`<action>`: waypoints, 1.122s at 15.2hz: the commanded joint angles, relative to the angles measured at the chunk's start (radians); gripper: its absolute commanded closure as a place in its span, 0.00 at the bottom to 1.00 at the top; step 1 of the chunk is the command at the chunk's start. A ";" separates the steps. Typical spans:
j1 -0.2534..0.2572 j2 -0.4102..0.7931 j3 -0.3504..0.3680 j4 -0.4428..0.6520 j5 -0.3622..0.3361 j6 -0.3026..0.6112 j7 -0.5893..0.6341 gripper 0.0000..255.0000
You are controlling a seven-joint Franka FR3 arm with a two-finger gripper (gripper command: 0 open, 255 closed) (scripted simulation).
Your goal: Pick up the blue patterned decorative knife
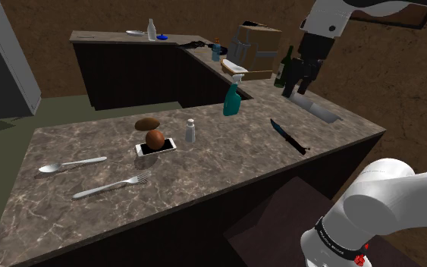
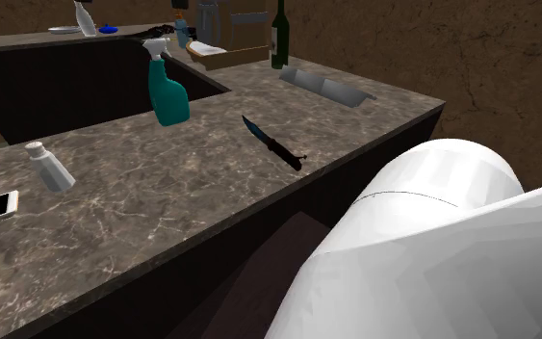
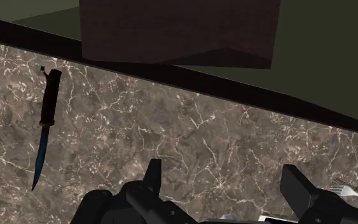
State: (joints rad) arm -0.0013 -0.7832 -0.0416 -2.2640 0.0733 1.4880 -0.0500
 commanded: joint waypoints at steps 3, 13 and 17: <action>-0.009 0.015 -0.026 -0.036 -0.026 0.038 -0.036 0.00; -0.061 0.163 -0.161 -0.156 -0.153 0.248 -0.204 0.00; -0.080 0.255 -0.217 -0.172 -0.196 0.340 -0.267 0.00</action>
State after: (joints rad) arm -0.0778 -0.5501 -0.2478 -2.4338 -0.1127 1.8064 -0.3040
